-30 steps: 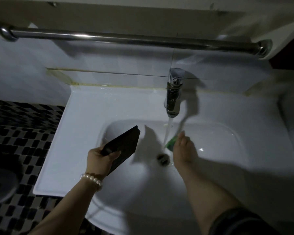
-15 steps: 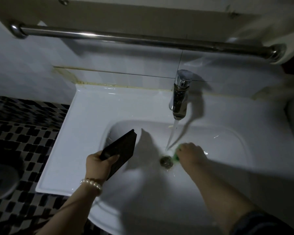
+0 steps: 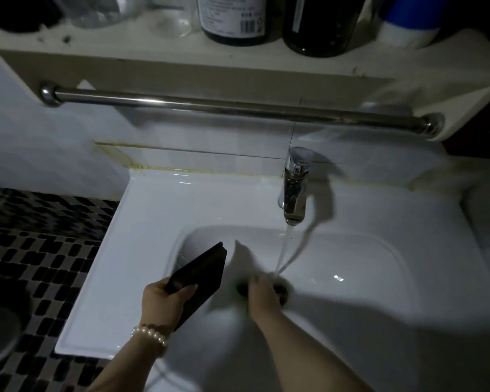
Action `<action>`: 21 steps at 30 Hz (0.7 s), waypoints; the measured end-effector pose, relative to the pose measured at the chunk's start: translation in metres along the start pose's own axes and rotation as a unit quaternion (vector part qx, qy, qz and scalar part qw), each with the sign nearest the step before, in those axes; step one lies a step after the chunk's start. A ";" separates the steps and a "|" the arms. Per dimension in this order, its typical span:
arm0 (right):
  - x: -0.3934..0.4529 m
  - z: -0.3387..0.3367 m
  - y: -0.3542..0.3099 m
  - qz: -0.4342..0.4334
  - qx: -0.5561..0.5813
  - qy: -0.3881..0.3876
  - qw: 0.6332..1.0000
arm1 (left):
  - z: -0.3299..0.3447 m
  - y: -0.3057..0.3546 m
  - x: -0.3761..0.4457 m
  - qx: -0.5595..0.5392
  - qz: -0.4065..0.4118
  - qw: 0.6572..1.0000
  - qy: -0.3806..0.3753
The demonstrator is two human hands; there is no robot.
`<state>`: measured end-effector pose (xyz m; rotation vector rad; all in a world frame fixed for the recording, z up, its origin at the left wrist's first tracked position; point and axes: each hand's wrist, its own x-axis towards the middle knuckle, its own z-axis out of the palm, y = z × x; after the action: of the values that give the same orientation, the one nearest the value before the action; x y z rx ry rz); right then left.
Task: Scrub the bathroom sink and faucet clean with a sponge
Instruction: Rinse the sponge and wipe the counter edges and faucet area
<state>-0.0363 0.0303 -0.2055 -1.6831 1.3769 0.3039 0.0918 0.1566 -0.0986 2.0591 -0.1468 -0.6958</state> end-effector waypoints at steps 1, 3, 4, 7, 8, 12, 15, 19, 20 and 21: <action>0.007 -0.013 0.002 0.037 0.077 0.047 0.995 | -0.001 0.000 0.000 0.002 0.005 1.000 -0.004; 0.014 -0.046 0.003 0.081 0.216 0.062 0.971 | -0.001 0.001 0.001 0.018 0.031 0.999 -0.006; 0.017 -0.061 0.007 0.082 0.273 0.055 0.957 | 0.001 0.002 0.000 0.035 0.050 0.998 -0.004; 0.012 -0.102 0.008 0.104 0.523 -0.022 0.845 | 0.010 0.006 -0.002 0.057 0.072 0.996 0.002; 0.008 -0.110 0.007 0.106 0.589 -0.058 0.799 | 0.015 0.008 -0.001 0.057 0.073 0.996 -0.005; -0.015 -0.125 -0.004 0.042 0.699 -0.144 0.699 | 0.034 0.014 0.006 0.074 0.095 0.991 -0.051; -0.033 -0.127 -0.005 0.005 0.726 -0.198 0.658 | 0.053 0.025 0.013 0.099 0.114 0.986 -0.077; -0.053 -0.133 0.009 0.009 0.733 -0.207 0.648 | 0.095 0.043 0.020 0.118 0.090 0.976 -0.159; -0.057 -0.135 0.012 0.010 0.731 -0.203 0.651 | 0.107 0.050 0.020 0.124 0.092 0.972 -0.176; -0.061 -0.139 0.015 0.009 0.728 -0.201 0.655 | 0.119 0.057 0.019 0.131 0.096 0.968 -0.192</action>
<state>-0.1181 -0.0352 -0.0943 -0.1770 0.7645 -0.3798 0.0538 0.0292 -0.1099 2.0985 -0.6818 -0.9885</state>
